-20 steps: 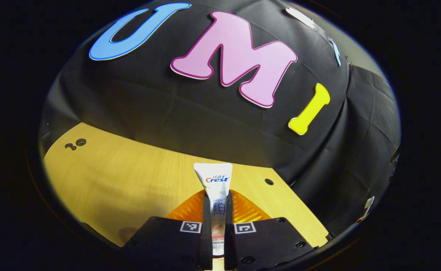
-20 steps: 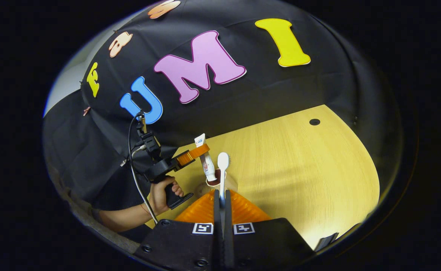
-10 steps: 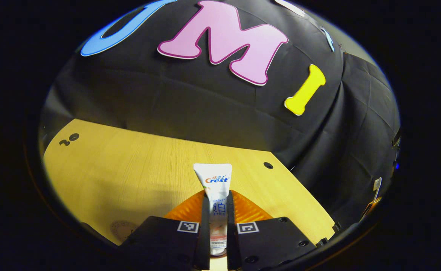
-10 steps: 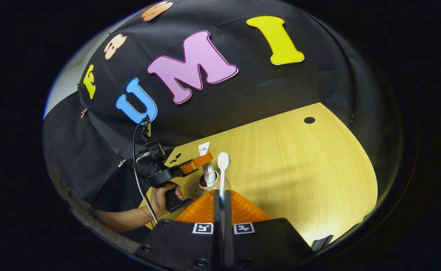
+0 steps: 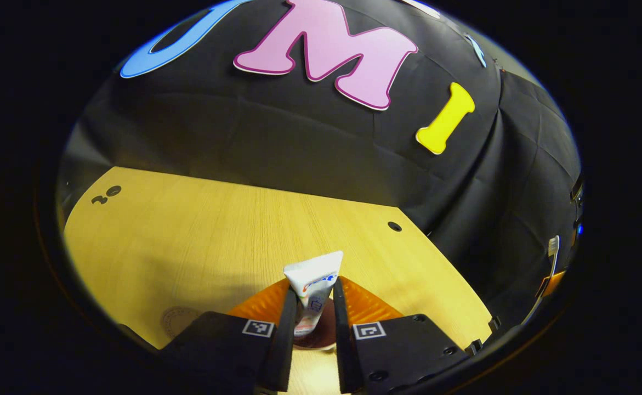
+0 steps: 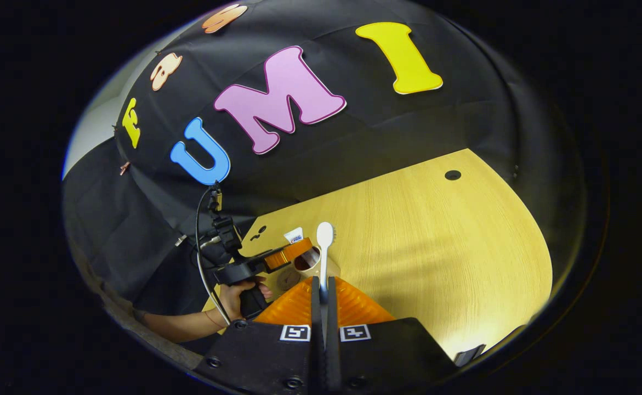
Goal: Put the toothbrush and toothpaste on the desktop into the cup, then pick up the cup and place it on the coaster on the desktop.
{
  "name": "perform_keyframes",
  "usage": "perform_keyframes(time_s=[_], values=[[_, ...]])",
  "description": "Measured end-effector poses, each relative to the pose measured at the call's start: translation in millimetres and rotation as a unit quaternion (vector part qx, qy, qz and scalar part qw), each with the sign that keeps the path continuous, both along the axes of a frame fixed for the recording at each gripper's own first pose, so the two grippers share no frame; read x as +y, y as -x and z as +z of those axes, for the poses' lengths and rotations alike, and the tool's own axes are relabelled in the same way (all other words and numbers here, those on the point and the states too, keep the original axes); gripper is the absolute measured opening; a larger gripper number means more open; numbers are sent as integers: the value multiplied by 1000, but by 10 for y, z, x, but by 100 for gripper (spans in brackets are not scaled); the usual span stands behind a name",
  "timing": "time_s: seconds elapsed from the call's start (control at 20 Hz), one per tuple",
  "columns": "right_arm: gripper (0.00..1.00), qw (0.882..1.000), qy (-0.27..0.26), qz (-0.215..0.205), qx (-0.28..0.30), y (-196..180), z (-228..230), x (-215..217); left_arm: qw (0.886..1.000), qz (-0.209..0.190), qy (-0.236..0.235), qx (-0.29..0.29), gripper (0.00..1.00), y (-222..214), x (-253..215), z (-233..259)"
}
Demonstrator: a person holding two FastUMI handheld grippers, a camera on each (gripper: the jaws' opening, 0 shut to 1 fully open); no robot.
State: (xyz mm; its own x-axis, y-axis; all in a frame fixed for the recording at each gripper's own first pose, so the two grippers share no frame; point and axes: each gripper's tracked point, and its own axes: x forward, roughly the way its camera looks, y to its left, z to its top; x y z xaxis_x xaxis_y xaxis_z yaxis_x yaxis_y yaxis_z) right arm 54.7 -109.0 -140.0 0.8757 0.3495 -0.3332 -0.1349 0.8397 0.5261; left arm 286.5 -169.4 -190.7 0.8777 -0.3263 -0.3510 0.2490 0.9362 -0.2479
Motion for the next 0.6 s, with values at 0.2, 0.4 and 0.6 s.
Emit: perform_keyframes(time_s=[0.2, 0.4, 0.6], values=[[5, 1000, -13, 4, -7, -17, 60, 69, 1000, -20, -1, 1, 56, 96, -96, 67], [5, 999, -31, 7, -19, -75, 156, 174, 999, -21, -27, -1, 68, 226, -38, 144], [5, 998, -46, 15, -35, -180, 240, 335, 998, -23, -50, -10, 75, 475, 102, 330]])
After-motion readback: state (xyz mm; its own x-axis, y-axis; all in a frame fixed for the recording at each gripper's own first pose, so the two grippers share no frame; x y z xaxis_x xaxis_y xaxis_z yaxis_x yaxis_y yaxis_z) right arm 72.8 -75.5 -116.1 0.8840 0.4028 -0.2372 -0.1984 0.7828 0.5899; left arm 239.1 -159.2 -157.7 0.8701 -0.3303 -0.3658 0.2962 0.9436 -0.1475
